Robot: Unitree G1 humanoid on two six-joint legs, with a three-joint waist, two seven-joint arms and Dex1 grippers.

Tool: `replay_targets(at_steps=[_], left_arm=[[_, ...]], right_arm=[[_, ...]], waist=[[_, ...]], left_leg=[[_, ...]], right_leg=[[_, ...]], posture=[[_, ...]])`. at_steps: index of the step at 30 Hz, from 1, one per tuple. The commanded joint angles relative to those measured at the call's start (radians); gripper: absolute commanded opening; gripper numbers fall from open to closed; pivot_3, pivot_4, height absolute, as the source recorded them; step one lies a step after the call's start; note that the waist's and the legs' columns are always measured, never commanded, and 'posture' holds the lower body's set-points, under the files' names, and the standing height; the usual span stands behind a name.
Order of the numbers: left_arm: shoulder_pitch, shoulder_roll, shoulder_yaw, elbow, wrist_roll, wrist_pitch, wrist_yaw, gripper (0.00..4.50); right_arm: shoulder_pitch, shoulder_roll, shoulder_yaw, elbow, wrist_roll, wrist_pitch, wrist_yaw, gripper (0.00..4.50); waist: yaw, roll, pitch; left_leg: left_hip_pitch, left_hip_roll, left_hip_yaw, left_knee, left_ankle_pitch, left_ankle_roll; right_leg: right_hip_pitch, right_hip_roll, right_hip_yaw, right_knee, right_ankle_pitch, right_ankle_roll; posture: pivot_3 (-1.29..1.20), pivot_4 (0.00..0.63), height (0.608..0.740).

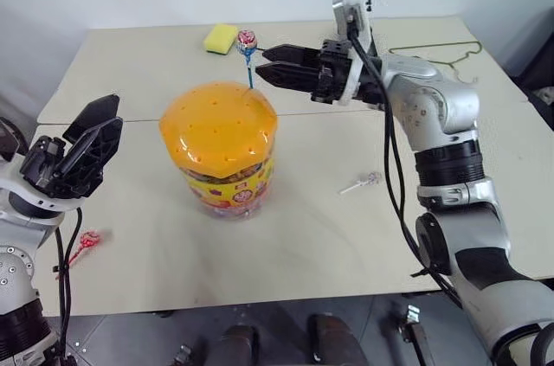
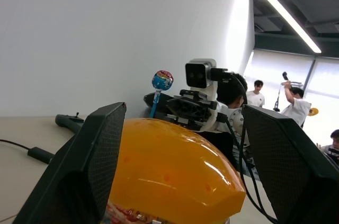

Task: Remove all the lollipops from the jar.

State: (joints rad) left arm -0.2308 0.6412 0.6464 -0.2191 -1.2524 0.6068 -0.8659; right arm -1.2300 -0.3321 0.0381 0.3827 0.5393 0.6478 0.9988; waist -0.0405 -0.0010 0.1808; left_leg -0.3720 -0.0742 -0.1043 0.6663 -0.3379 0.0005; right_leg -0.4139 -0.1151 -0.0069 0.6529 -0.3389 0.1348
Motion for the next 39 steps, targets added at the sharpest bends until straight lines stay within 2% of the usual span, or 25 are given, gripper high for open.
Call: replay_targets(at_steps=[1, 3, 8, 15, 18, 21, 23, 27, 30, 34, 39], left_arm=[[-0.024, -0.011, -0.008, -0.029, -0.013, -0.019, 0.018, 3.71], [-0.03, -0.015, -0.009, -0.033, -0.018, -0.022, 0.027, 3.71], [-0.04, -0.018, -0.005, -0.039, -0.027, -0.029, 0.045, 3.71], [-0.04, -0.028, -0.001, -0.054, -0.047, -0.037, 0.058, 3.71], [-0.043, -0.026, -0.005, -0.054, -0.051, -0.037, 0.05, 3.71], [-0.054, -0.004, -0.028, -0.057, -0.045, -0.023, 0.009, 3.71], [-0.058, 0.013, -0.044, -0.063, -0.039, -0.013, -0.017, 3.71], [-0.006, 0.133, -0.117, -0.095, 0.028, 0.035, -0.191, 3.71], [0.03, 0.185, -0.146, -0.119, 0.048, 0.051, -0.264, 3.71], [0.055, 0.22, -0.172, -0.145, 0.079, 0.051, -0.322, 3.71], [0.055, 0.248, -0.227, -0.143, 0.148, 0.041, -0.367, 3.71]], right_arm=[[-0.04, 0.013, 0.033, -0.015, -0.019, -0.004, 0.05, 2.0], [-0.041, 0.023, 0.039, -0.015, -0.02, 0.003, 0.06, 1.7], [-0.052, 0.044, 0.041, 0.007, -0.035, 0.0, 0.072, 0.06], [-0.06, 0.085, -0.037, 0.043, 0.004, -0.065, 0.102, 0.02], [-0.069, 0.102, -0.117, 0.078, 0.041, -0.158, 0.12, 0.02], [-0.12, 0.049, -0.255, 0.169, 0.107, -0.211, 0.111, 0.02], [-0.129, -0.021, -0.262, 0.197, 0.093, -0.181, 0.136, 0.02], [-0.017, -0.374, -0.069, 0.191, -0.128, -0.068, 0.265, 0.02], [0.084, -0.516, 0.017, 0.147, -0.212, -0.05, 0.319, 0.02], [0.224, -0.637, 0.063, 0.063, -0.277, 0.027, 0.319, 0.02], [0.417, -0.711, 0.106, 0.111, -0.434, -0.17, 0.239, 0.02]], waist=[[-0.006, 0.0, 0.0], [-0.012, 0.0, 0.0], [-0.017, 0.0, 0.0], [-0.022, 0.0, 0.0], [-0.021, 0.0, 0.0], [-0.018, 0.0, 0.0], [-0.012, -0.001, 0.0], [0.005, -0.002, -0.001], [0.012, 0.0, 0.0], [0.001, 0.005, 0.003], [0.007, 0.005, 0.003]], left_leg=[[0.0, 0.0, 0.0, 0.0, 0.0, 0.0], [0.0, 0.0, 0.0, 0.001, 0.0, 0.0], [0.0, 0.001, 0.0, 0.001, 0.0, 0.0], [0.001, 0.001, 0.0, 0.0, 0.0, 0.0], [0.001, 0.001, 0.0, 0.0, 0.0, 0.0], [0.001, 0.0, 0.0, 0.0, 0.0, 0.0], [0.0, 0.0, -0.001, 0.001, 0.0, 0.0], [0.0, -0.001, -0.006, 0.0, 0.0, 0.001], [0.0, -0.002, -0.004, -0.003, -0.001, 0.002], [-0.001, 0.001, 0.004, -0.003, -0.001, 0.002], [0.001, 0.001, 0.006, -0.001, 0.0, 0.0]], right_leg=[[0.0, 0.0, -0.001, 0.0, 0.0, 0.0], [0.001, 0.0, -0.002, 0.0, 0.0, 0.0], [0.0, 0.0, -0.002, 0.001, 0.0, 0.0], [0.0, 0.0, -0.002, 0.001, 0.0, 0.0], [0.0, 0.0, -0.002, 0.001, 0.0, 0.0], [0.0, 0.0, -0.003, 0.001, 0.0, 0.0], [0.001, 0.0, -0.003, 0.001, 0.0, 0.0], [0.002, -0.001, 0.0, 0.0, 0.001, -0.002], [0.002, -0.001, 0.001, -0.004, 0.002, -0.003], [-0.002, 0.0, 0.003, -0.009, 0.002, -0.002], [-0.003, 0.001, 0.003, -0.009, 0.002, -0.003]], posture=[[0.0, 0.15, 0.74], [0.0, 0.15, 0.74], [0.0, 0.15, 0.74], [0.0, 0.15, 0.74], [0.0, 0.15, 0.74], [0.0, 0.15, 0.74], [0.0, 0.15, 0.74], [0.0, 0.15, 0.74], [0.0, 0.15, 0.74], [0.0, 0.15, 0.74], [0.0, 0.15, 0.74]])
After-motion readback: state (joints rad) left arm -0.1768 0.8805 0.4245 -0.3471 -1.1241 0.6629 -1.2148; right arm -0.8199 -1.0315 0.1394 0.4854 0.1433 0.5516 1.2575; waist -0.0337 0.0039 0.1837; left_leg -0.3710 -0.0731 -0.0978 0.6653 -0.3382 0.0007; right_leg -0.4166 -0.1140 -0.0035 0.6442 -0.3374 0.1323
